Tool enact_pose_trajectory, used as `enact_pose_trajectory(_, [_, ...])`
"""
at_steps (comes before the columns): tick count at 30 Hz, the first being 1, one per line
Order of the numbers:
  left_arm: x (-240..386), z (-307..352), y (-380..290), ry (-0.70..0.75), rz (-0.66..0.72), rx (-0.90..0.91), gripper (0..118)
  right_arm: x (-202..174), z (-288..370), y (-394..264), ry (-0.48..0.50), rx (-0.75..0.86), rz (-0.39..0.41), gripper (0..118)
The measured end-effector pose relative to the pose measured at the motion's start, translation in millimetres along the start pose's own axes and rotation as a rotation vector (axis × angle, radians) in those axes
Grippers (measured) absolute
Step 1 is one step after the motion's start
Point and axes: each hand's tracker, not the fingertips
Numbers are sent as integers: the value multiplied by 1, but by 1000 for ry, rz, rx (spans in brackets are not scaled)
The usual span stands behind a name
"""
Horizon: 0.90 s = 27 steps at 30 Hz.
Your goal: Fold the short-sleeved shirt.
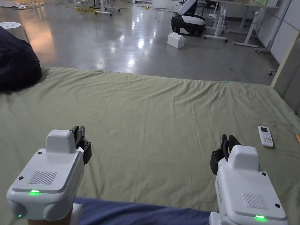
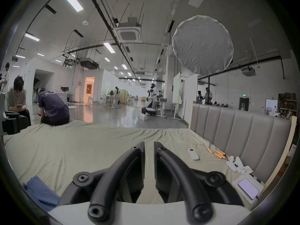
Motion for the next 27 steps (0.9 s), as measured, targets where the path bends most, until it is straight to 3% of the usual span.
enact_pose_trajectory(1, [-1,1,1,-3,3,3,3,0,-1,1,-2,4,-3,1])
enact_pose_trajectory(8, [-12,6,10,-5,12,1,0,0,-2,7,-17,36,-26,0])
enact_pose_trajectory(11, [-35,5,10,-77,59,-66,0,3,-3,9,2,23,-27,0])
enact_pose_trajectory(16, [-92,-5,-6,-237,151,-311,0,5,-4,9,27,15,-5,0])
enact_pose_trajectory(24, [-175,-20,-83,-357,268,-724,2,8,-10,-2,34,-30,52,0])
enact_pose_trajectory(26, [-194,-27,-106,-388,368,-808,20,8,-12,-5,38,-45,55,0])
enact_pose_trajectory(27, [-202,-29,-117,-375,424,-832,39,7,-12,-6,40,-53,56,0])
